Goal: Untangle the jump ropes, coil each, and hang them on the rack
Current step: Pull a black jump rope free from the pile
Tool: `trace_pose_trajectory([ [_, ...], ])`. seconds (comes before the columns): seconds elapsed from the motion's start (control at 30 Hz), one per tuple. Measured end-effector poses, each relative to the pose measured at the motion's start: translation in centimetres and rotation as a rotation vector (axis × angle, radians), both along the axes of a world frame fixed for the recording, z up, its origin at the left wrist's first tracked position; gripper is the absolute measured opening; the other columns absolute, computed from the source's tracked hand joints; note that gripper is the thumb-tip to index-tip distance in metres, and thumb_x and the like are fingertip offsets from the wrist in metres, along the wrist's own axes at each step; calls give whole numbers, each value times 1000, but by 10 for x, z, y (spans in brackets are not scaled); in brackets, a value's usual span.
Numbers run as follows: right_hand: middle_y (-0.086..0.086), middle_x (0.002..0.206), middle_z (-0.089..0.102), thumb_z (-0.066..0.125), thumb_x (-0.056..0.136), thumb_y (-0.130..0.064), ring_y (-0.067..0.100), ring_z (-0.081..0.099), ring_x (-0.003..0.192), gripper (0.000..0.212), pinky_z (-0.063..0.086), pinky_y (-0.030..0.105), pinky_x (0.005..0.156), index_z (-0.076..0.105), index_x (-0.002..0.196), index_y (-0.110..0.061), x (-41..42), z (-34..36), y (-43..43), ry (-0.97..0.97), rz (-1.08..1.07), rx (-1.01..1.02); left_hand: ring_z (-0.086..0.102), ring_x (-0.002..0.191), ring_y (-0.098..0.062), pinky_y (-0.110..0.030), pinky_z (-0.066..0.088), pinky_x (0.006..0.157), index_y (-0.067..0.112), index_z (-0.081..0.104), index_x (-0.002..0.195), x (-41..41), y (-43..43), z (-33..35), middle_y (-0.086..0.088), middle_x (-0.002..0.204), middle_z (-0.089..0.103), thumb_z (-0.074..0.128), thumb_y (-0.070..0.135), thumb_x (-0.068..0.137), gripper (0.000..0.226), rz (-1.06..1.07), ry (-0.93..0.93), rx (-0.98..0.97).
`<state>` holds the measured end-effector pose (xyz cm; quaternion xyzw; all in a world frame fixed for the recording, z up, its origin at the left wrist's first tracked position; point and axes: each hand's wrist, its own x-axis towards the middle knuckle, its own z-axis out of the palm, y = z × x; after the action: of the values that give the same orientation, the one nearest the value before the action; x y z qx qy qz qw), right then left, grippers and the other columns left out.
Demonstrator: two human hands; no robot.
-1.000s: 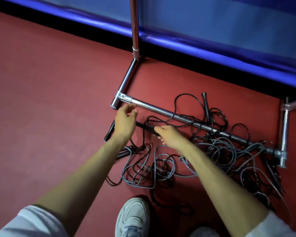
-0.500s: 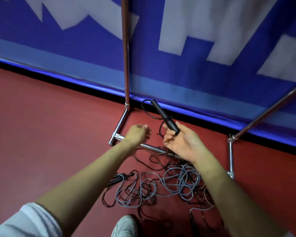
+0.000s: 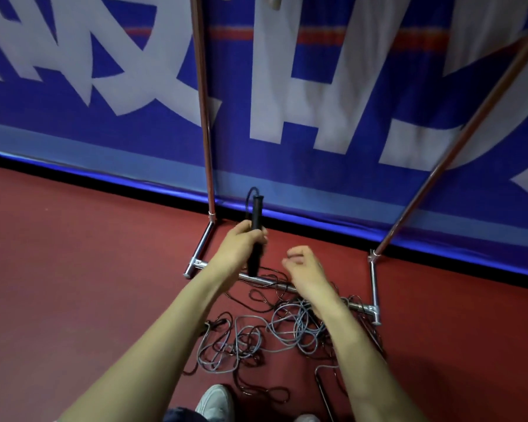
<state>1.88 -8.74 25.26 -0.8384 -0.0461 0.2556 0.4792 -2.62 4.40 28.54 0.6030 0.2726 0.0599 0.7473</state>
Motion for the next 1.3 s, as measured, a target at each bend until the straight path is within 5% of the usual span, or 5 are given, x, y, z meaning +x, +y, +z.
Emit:
trace_pose_trajectory([
  [0.23, -6, 143, 24, 69, 85, -5, 6, 19, 135, 82, 18, 20, 110, 24, 151, -25, 2, -16, 28, -282, 195, 143, 40, 52, -13, -25, 33, 51, 16, 50, 69, -24, 15, 21, 2, 58, 46, 58, 12, 84, 17, -389, 45, 922],
  [0.4, 2, 94, 66, 63, 93, -28, 17, 62, 87, 12, 49, 31, 77, 61, 97, -16, 15, -12, 36, 34, -138, 348, 37, 49, -9, -20, 30, 48, 15, 60, 77, -24, 26, 14, 4, 56, 47, 59, 15, 87, 10, -167, -9, 854],
  [0.6, 15, 95, 65, 29, 78, -86, 31, 66, 81, 90, 52, 39, 72, 55, 109, -6, 26, -26, 0, 0, -417, -98, 43, 52, -9, -23, 34, 52, 25, 66, 80, -28, 27, 15, 2, 60, 56, 61, 24, 82, 5, -210, -90, 850],
  [0.73, 14, 101, 59, 42, 101, -37, 27, 66, 71, 18, 54, 41, 66, 50, 94, -22, 34, -24, -12, -275, -391, -5, 41, 54, -8, -22, 33, 52, 28, 66, 78, -24, 27, 14, 11, 58, 53, 66, 21, 86, 11, -77, -45, 787],
  [1.3, 10, 115, 67, 57, 85, -6, 14, 64, 79, 29, 54, 24, 65, 62, 114, -5, -12, 48, -24, 401, -122, 937, 34, 39, -10, -22, 28, 44, 6, 64, 77, -36, -15, -5, 2, 52, 53, 66, 18, 91, 18, -106, 2, 126],
])
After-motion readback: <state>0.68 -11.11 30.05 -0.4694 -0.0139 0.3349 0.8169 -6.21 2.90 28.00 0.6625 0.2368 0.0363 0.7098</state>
